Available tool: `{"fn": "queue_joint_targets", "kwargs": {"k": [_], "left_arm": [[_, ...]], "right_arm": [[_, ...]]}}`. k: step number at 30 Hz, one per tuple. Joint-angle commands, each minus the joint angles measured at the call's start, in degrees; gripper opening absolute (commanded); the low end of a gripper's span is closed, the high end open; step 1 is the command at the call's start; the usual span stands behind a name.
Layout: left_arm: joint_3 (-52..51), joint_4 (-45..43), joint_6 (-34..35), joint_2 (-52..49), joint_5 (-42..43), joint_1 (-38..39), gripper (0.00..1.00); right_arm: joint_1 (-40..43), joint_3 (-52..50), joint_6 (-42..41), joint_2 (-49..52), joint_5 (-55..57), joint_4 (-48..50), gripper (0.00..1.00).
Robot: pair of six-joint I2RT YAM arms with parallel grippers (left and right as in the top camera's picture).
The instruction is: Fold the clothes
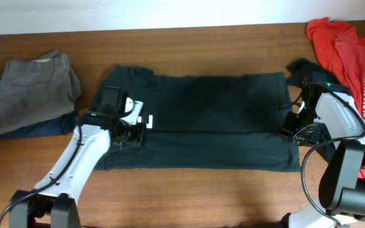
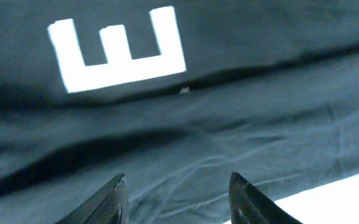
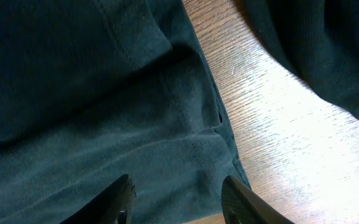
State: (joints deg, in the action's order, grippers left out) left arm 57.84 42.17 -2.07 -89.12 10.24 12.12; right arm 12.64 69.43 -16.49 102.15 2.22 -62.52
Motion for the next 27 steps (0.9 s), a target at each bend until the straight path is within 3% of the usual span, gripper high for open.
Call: {"fn": "queue_joint_targets", "kwargs": {"k": [1, 9, 12, 18, 27], "left_arm": [[-0.5, -0.5, -7.6, 0.8, -0.9, 3.3, 0.52], [-0.5, -0.7, -16.9, -5.5, -1.3, 10.1, 0.48], [-0.5, -1.1, -16.9, -7.8, -2.1, 11.6, 0.48], [-0.5, -3.3, -16.9, -8.6, -5.7, 13.0, 0.36], [-0.5, -4.5, -16.7, -9.6, -8.5, 13.0, 0.43]], "right_arm": [[-0.2, 1.1, -0.5, -1.4, -0.5, -0.1, 0.5], [-0.2, 1.1, -0.5, -1.4, -0.5, -0.2, 0.5], [-0.2, 1.1, -0.5, -1.3, -0.5, -0.2, 0.5], [-0.2, 1.1, -0.5, -1.4, -0.4, -0.2, 0.5], [-0.2, 1.1, -0.5, -1.3, -0.4, -0.4, 0.5]]}}
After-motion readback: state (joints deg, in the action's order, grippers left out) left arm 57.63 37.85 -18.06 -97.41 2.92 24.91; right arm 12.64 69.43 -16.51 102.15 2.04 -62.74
